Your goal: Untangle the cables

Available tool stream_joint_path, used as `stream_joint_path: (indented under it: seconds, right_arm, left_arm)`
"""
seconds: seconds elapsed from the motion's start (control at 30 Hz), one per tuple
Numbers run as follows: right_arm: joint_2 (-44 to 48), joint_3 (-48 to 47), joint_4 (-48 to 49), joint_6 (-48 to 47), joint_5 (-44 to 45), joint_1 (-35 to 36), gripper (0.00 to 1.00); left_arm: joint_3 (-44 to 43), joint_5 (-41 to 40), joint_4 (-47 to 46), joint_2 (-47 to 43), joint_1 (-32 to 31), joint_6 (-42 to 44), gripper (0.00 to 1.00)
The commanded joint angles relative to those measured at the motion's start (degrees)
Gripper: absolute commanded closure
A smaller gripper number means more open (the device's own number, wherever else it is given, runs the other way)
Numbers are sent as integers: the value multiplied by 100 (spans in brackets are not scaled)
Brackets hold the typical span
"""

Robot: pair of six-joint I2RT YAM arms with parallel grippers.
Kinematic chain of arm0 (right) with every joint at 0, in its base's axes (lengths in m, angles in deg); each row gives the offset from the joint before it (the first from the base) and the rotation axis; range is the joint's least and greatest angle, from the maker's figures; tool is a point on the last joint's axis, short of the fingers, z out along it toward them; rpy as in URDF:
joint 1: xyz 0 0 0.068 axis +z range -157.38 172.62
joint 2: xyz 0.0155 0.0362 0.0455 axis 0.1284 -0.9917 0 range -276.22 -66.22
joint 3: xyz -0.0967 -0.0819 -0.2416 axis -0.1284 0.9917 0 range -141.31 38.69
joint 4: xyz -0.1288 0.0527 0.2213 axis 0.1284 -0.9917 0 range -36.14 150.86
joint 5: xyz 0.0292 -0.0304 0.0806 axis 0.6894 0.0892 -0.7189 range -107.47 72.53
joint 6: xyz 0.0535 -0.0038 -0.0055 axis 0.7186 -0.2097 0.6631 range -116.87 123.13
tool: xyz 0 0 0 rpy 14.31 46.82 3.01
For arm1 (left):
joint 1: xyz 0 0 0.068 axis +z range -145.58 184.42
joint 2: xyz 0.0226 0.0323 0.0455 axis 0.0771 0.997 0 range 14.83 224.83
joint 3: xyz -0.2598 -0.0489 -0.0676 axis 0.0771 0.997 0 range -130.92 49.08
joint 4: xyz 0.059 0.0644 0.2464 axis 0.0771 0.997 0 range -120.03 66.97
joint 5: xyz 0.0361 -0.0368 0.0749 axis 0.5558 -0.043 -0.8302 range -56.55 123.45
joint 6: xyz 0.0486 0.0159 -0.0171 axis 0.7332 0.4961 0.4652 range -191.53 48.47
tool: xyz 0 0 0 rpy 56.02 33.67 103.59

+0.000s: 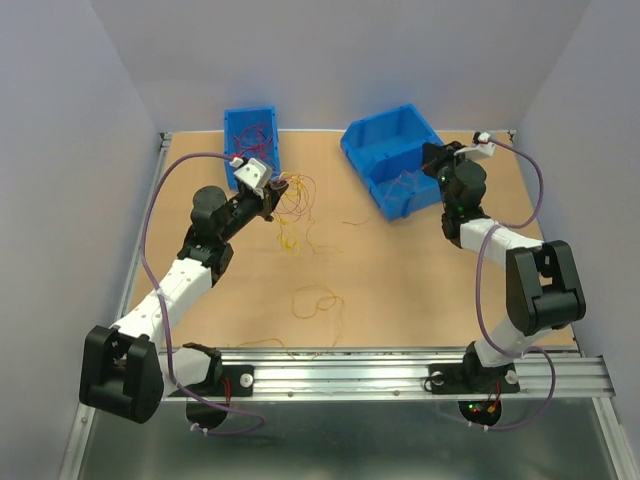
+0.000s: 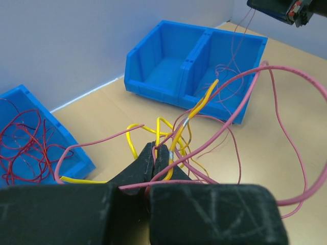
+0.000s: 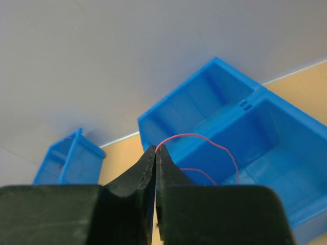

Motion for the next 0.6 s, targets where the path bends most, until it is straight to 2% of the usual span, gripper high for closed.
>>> stream_joint_path:
  seconds: [0.0,0.1,0.13,0.2,0.23,0.27,0.3,0.37,0.4,0.5,0.57]
  right_arm:
    - [80,208,418,-109,184,2,91]
    - [53,130,330,-206,166,2,77]
    - [27,51,77,-224,209,2,68]
    - [18,-159,-223,-259,254,2,61]
    - [53,-222,-459,-276,245,11,51]
    - [97,-248,-557,-311,210,11,46]
    - [132,-327,-810,-346,71,11,37]
    - [255,-537,-1320,-521,-123,37,34]
    - [255,-713,-2088,-644,-168,142,32]
    - [133,-1399,-3532,-1048,200,458,29]
    - [150,-1470,-3861,-1076,297,520,27]
  left_arm:
    - [10,74,-322,-19,-13,-7,100]
    - [10,83,-331,-1,-13,-7,100]
    - [10,83,-331,-19,-13,-7,100]
    - [10,83,-331,-28,-13,-7,100]
    - [19,83,-331,-28,-13,-7,100]
    - [19,83,-331,-28,-13,2,100]
    - [10,83,-331,-28,-13,-7,100]
    - [19,100,-331,-19,-13,11,100]
    - [10,92,-331,-28,-13,2,100]
    - [19,83,-331,-28,-22,11,100]
    - [10,83,-331,-28,-22,20,100]
